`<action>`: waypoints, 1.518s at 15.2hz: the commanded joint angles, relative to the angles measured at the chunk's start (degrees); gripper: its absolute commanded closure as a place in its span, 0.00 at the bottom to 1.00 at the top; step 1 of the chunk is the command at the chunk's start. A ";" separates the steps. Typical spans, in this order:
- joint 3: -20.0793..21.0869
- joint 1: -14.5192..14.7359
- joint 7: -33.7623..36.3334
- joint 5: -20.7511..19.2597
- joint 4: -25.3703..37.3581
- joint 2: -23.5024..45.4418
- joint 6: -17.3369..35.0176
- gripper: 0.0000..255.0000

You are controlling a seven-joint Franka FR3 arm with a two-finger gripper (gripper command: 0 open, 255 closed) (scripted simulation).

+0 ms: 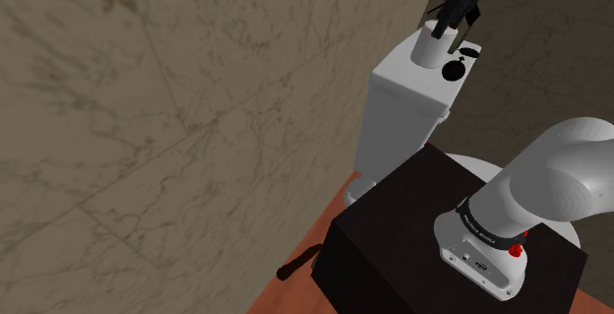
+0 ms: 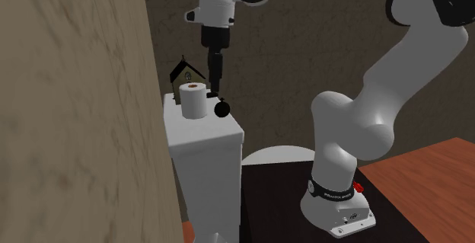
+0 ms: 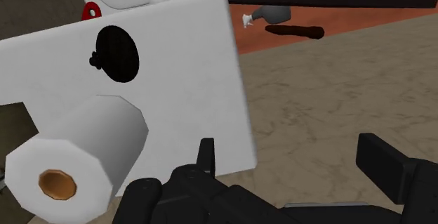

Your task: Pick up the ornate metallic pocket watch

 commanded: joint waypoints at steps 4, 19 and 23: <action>-9.32 -0.31 -10.81 -0.61 1.63 5.50 2.04 0.00; -26.13 2.05 -31.43 3.90 5.17 22.40 9.61 0.00; -26.49 2.11 -31.81 4.07 4.25 22.93 10.98 1.00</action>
